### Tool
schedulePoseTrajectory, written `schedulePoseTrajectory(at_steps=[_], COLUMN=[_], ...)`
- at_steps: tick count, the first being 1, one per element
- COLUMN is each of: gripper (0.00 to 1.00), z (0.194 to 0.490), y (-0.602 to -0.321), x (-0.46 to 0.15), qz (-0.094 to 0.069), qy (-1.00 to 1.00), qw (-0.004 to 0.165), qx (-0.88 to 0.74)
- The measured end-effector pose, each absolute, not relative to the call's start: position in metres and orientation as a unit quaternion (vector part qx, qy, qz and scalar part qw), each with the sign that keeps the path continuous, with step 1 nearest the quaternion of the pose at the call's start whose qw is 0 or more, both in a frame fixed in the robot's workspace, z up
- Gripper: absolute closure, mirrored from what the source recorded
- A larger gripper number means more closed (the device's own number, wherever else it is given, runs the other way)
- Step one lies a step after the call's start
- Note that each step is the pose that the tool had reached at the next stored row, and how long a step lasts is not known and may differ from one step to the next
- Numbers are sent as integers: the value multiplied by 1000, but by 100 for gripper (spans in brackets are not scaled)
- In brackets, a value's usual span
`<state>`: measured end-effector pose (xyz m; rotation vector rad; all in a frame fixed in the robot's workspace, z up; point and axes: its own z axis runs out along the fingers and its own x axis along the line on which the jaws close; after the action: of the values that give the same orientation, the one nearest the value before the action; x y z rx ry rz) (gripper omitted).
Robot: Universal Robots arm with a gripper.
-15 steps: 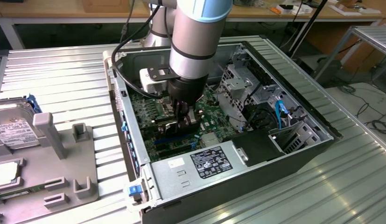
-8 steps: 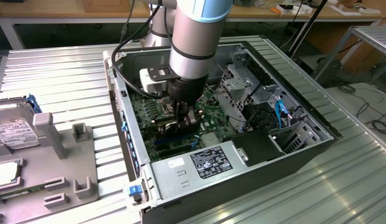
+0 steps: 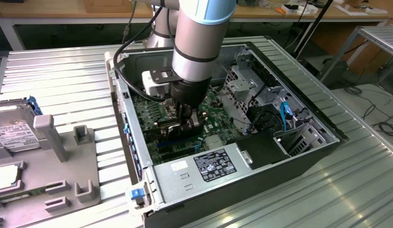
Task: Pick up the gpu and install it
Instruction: 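Insert the gpu into the slot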
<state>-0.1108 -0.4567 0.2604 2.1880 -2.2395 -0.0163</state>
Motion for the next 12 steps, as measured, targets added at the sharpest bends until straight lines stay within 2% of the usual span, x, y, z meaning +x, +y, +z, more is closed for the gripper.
schedulePoseTrajectory(at_steps=[12], gripper=[73], z=[256], y=[-457], x=[-111], qz=[-4], qy=[-716], qw=[4], qx=[699])
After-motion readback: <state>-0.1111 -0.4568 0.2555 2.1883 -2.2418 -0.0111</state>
